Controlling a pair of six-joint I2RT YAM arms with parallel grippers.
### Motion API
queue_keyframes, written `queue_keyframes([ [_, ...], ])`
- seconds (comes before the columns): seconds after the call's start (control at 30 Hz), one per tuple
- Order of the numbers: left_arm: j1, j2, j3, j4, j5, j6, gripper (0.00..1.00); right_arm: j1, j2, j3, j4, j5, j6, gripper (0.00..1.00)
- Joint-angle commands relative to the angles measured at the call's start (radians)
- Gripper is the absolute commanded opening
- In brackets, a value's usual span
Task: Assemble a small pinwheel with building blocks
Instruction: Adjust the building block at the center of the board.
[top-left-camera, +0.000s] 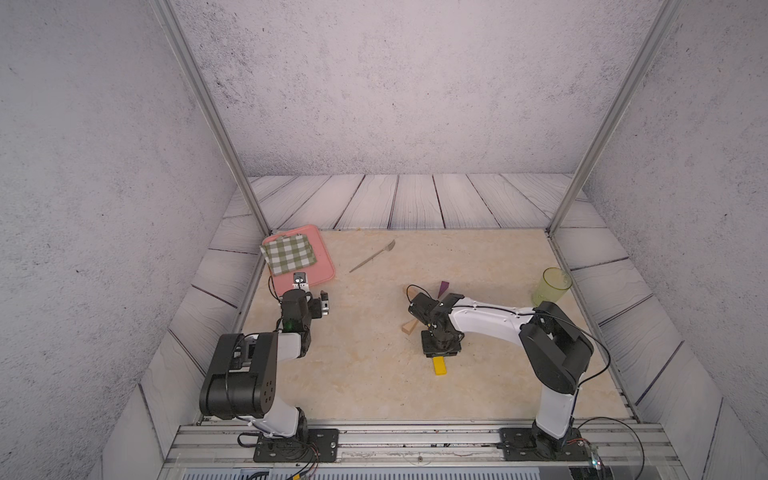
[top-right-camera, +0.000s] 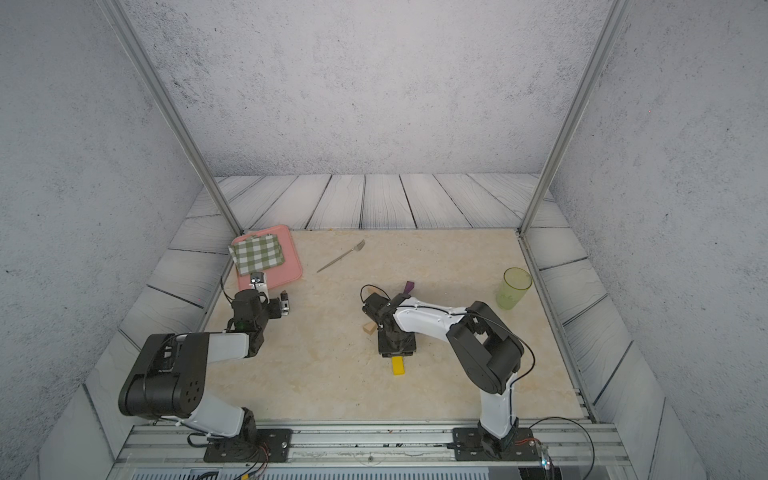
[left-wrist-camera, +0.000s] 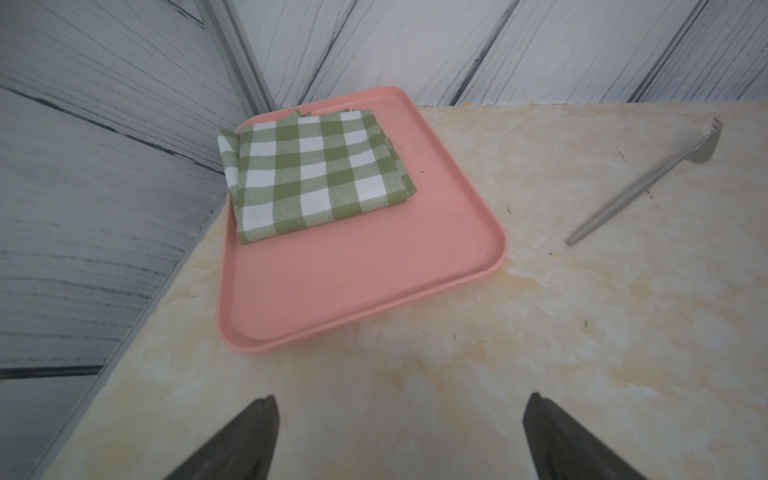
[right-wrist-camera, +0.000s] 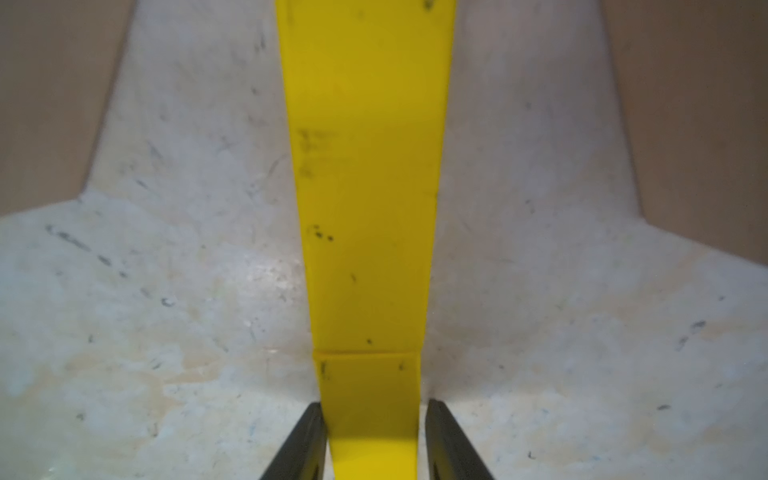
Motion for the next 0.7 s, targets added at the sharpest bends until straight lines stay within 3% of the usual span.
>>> queue_keyframes([
  [0.0,0.004,-0.017,0.016,-0.002,0.006,0.003,0.98,0.001,0.022,0.017,-0.030,0.018,0.017,0.44],
  [0.27,0.004,-0.017,0.017,-0.002,0.006,0.003,0.98,0.000,0.035,0.032,-0.035,0.016,0.021,0.36],
  [0.67,0.004,-0.017,0.017,-0.002,0.006,0.003,0.98,0.000,0.041,0.038,-0.037,0.012,0.027,0.36],
])
